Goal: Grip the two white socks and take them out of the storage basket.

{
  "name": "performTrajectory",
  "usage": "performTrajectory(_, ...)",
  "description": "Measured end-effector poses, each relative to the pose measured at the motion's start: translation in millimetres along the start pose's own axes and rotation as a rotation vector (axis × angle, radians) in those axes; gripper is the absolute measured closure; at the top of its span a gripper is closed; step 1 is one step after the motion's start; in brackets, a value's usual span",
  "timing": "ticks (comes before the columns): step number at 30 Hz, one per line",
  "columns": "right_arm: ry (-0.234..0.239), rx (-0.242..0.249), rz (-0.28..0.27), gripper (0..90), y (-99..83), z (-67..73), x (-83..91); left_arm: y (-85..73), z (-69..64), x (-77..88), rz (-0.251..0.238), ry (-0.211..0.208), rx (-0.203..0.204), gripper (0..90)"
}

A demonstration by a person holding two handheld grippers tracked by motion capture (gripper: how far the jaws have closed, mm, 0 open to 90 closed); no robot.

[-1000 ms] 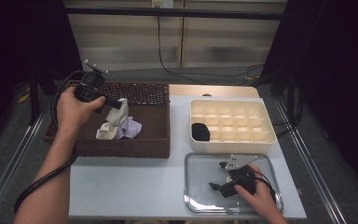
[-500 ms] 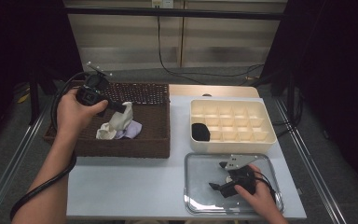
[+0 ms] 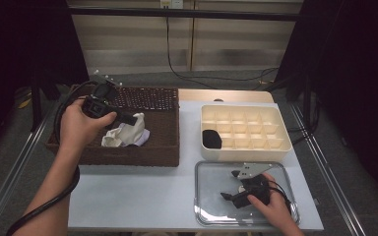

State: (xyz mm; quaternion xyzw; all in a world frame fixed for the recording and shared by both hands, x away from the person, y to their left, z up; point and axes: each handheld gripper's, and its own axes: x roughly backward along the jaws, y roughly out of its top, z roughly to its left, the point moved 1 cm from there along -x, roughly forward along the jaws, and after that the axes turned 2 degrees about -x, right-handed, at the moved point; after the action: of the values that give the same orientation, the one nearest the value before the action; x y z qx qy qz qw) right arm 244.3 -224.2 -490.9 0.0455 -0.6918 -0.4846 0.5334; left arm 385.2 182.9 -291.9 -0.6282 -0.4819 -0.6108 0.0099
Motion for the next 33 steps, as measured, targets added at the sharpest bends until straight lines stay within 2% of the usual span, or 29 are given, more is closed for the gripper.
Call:
performTrajectory(6,0.0,0.0,0.0,13.8,0.0,0.0,0.0,1.1,-9.4,0.8,-0.005,-0.017,-0.019,85.7)
performTrajectory(13,0.0,0.0,0.0,13.8,0.0,0.0,0.0,1.2,-12.9,1.3,0.003,-0.032,-0.032,85.7)
performTrajectory(15,0.0,0.0,0.0,13.8,0.0,0.0,0.0,0.7,-15.2,0.1,0.004,-0.041,-0.025,85.7)
performTrajectory(19,0.0,0.0,0.0,13.8,0.0,0.0,0.0,-0.8,-19.4,-1.2,0.011,-0.047,-0.044,85.7)
performTrajectory(26,0.0,0.0,0.0,13.8,0.0,0.0,0.0,-5.7,-33.1,-0.7,0.011,-0.076,-0.064,85.7)
performTrajectory(27,0.0,0.0,0.0,13.7,0.0,0.0,0.0,-6.7,-34.2,0.0,0.016,-0.077,-0.078,85.7)
performTrajectory(28,0.0,0.0,0.0,13.8,0.0,0.0,0.0,-8.0,-37.1,-0.5,0.005,-0.08,-0.063,85.7)
performTrajectory(29,0.0,0.0,0.0,13.8,0.0,0.0,0.0,-9.2,-37.8,-0.1,0.01,-0.083,-0.076,85.7)
performTrajectory(33,0.0,0.0,0.0,13.8,0.0,0.0,0.0,-14.6,-43.2,-0.8,0.006,-0.091,-0.08,85.7)
